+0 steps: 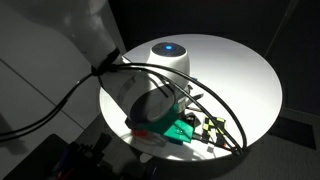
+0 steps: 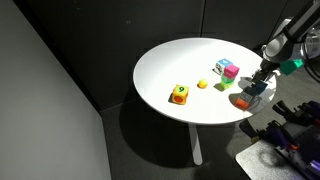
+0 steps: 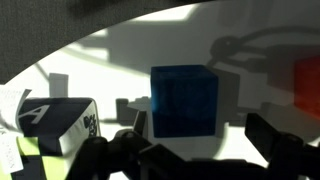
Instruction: Put the dark blue toy block on the three stacked toy block
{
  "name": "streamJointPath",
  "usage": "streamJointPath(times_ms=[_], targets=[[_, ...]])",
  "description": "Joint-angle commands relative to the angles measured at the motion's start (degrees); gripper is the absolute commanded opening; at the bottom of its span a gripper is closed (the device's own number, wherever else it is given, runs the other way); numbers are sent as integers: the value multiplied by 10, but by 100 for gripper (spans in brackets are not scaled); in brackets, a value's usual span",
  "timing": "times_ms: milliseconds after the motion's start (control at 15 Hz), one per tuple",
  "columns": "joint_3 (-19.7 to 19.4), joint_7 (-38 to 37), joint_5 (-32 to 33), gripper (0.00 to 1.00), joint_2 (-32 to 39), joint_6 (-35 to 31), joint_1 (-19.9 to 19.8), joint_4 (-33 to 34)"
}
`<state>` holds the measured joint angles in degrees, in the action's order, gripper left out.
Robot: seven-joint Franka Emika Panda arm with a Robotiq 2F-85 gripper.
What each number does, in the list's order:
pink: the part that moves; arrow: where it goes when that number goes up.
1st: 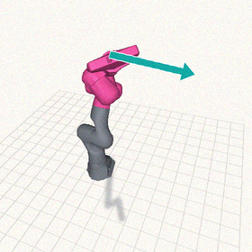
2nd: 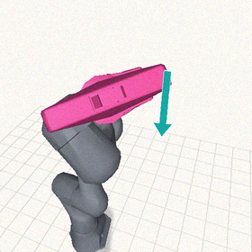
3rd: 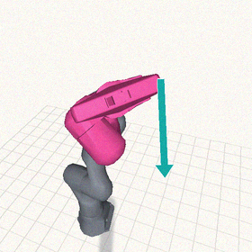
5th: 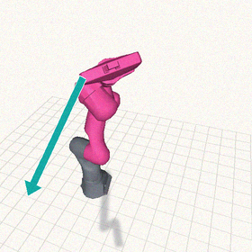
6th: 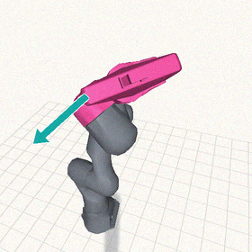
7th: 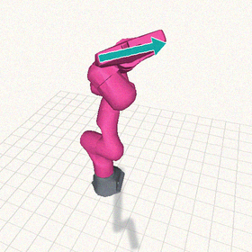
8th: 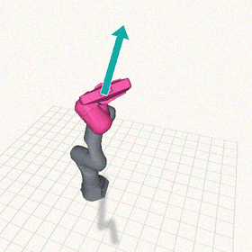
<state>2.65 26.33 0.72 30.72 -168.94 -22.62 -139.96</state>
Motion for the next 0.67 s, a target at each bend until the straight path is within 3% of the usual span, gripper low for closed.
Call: streamJointPath(times_ms=[0,67,200,467,600], targets=[[4,6,18,97,13,-8,-11,11],[0,2,21,74,14,-10,-7,12],[-5,-4,26,70,14,-11,-2,13],[-20,-22,26,35,-1,11,12,18],[-28,-26,27,34,-12,23,17,21]])
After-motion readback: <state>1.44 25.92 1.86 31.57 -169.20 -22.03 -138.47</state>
